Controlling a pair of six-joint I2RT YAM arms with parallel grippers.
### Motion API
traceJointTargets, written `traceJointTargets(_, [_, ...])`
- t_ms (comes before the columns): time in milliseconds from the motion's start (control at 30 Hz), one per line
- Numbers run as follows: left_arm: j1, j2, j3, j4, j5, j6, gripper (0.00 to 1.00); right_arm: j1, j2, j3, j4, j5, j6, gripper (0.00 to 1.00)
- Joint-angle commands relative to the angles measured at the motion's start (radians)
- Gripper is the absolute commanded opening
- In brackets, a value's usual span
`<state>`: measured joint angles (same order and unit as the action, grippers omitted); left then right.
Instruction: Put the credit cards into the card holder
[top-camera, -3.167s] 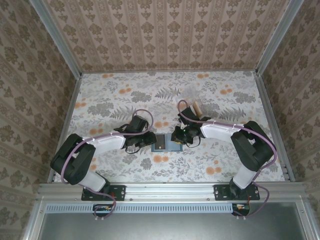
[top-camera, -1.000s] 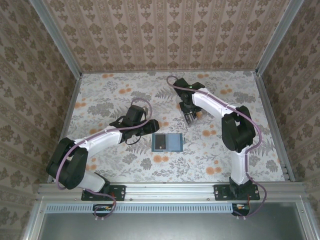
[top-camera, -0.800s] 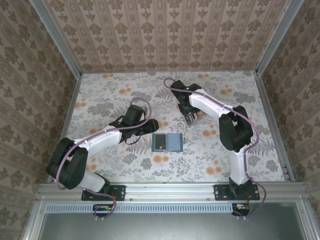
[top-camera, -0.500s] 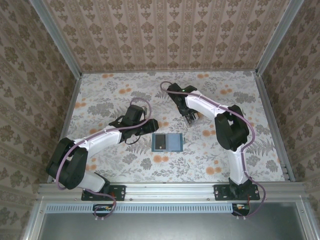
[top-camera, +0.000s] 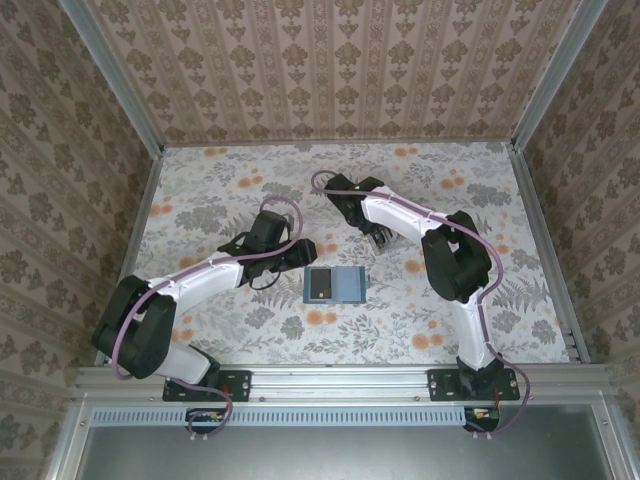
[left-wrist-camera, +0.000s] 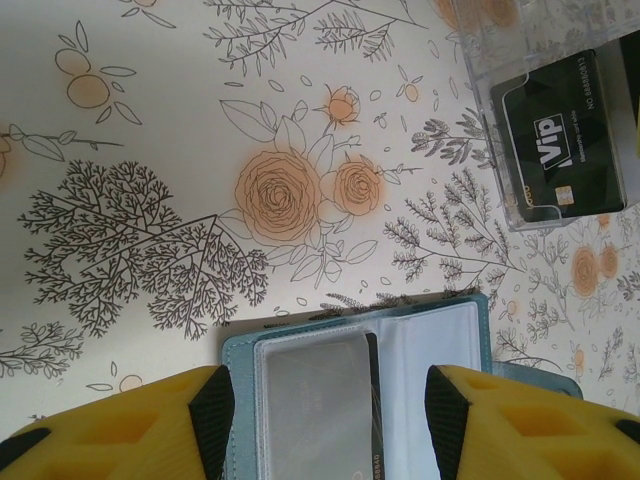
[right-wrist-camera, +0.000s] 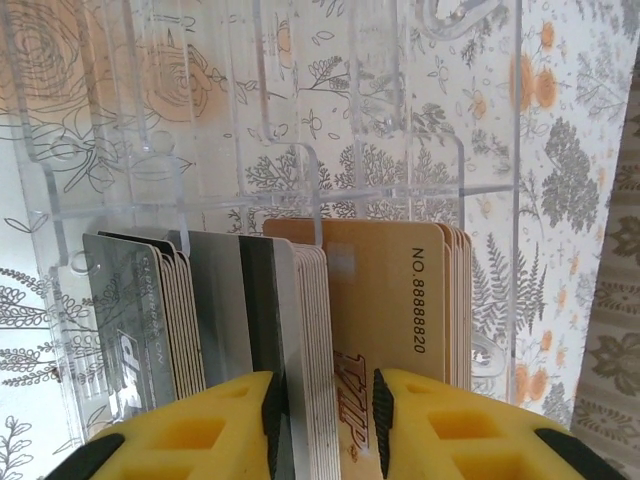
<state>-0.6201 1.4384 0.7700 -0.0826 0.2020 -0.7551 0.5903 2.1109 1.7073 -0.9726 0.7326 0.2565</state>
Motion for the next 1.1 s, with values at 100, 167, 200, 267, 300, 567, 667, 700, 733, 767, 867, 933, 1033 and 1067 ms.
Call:
traceJointTargets(100, [0.006, -0.023, -0.015, -0.007, 0.007, 0.001, 0.57, 0.005, 0.005, 0.016, -0.031, 0.050, -0.020, 0.20])
traceJointTargets(167, [0.006, -0.023, -0.014, -0.007, 0.008, 0.001, 0.57, 0.005, 0.002, 0.017, -0.031, 0.035, -0.022, 0.19])
traceJointTargets(200, [0.006, -0.021, -0.015, -0.006, 0.008, 0.002, 0.57, 0.005, 0.001, 0.017, -0.031, 0.030, -0.020, 0.18])
traceJointTargets(267, [0.007, -0.021, -0.015, -0.007, 0.008, 0.002, 0.57, 0.005, -0.001, 0.017, -0.029, 0.024, -0.019, 0.14])
traceJointTargets(300, [0.008, -0.021, -0.016, -0.006, 0.008, 0.002, 0.57, 0.005, -0.003, 0.016, -0.028, 0.024, -0.017, 0.14])
traceJointTargets(567, [0.008, -0.019, -0.020, -0.003, 0.011, -0.001, 0.57, 0.004, -0.032, 0.027, -0.041, 0.007, -0.017, 0.08])
traceJointTargets(667, [0.008, -0.018, -0.018, -0.003, 0.012, -0.003, 0.57, 0.003, -0.046, 0.029, -0.046, -0.018, -0.013, 0.07])
traceJointTargets(700, [0.008, -0.017, -0.019, -0.004, 0.012, -0.002, 0.57, 0.003, -0.051, 0.029, -0.046, -0.025, -0.013, 0.06])
traceJointTargets(733, [0.008, -0.016, -0.017, -0.005, 0.013, -0.002, 0.57, 0.002, -0.056, 0.031, -0.046, -0.031, -0.011, 0.06])
traceJointTargets(767, [0.008, -0.017, -0.017, -0.005, 0.013, -0.001, 0.57, 0.000, -0.059, 0.032, -0.046, -0.035, -0.012, 0.06])
traceJointTargets(867, [0.008, -0.015, -0.016, -0.005, 0.013, -0.002, 0.57, -0.006, -0.066, 0.040, -0.052, -0.063, -0.012, 0.05])
traceJointTargets(933, [0.008, -0.015, -0.014, -0.005, 0.015, -0.002, 0.57, -0.010, -0.074, 0.040, -0.050, -0.098, -0.010, 0.05])
traceJointTargets(1033, [0.008, -0.013, -0.014, -0.005, 0.015, -0.004, 0.57, -0.025, -0.079, 0.040, -0.051, -0.164, -0.002, 0.05])
traceJointTargets(1067, [0.008, -0.012, -0.015, -0.004, 0.016, -0.004, 0.57, -0.030, -0.077, 0.040, -0.051, -0.185, -0.001, 0.06])
